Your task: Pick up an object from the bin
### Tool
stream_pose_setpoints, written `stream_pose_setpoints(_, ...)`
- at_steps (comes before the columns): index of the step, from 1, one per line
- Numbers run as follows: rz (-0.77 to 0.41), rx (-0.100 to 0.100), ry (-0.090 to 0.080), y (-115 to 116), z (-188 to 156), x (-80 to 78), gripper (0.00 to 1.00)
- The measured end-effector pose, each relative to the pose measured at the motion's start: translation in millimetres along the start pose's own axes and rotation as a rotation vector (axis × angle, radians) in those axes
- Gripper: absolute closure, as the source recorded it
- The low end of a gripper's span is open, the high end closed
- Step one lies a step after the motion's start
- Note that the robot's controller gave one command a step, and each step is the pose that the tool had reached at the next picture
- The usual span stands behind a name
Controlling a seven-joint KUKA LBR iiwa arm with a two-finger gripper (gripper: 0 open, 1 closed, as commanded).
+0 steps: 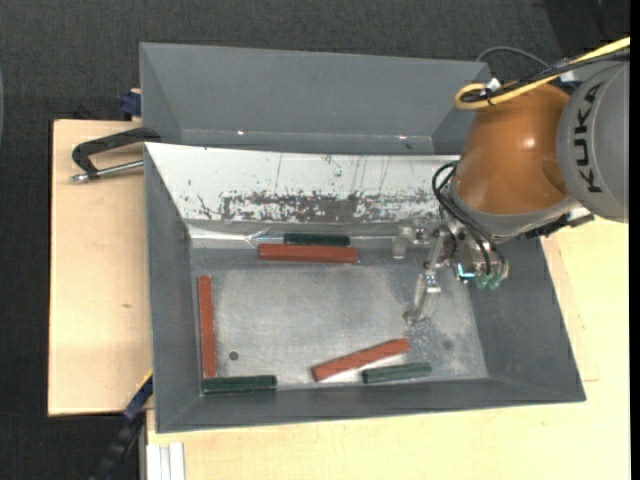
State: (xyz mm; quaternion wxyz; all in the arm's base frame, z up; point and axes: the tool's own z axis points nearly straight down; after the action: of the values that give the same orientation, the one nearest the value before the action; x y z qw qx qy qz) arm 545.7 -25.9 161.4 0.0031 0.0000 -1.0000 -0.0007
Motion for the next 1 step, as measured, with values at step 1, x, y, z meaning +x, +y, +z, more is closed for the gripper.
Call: stream_pose_setpoints(1,-0.001,0.000,-0.008,0.0,-3.8,-1.8,0.00)
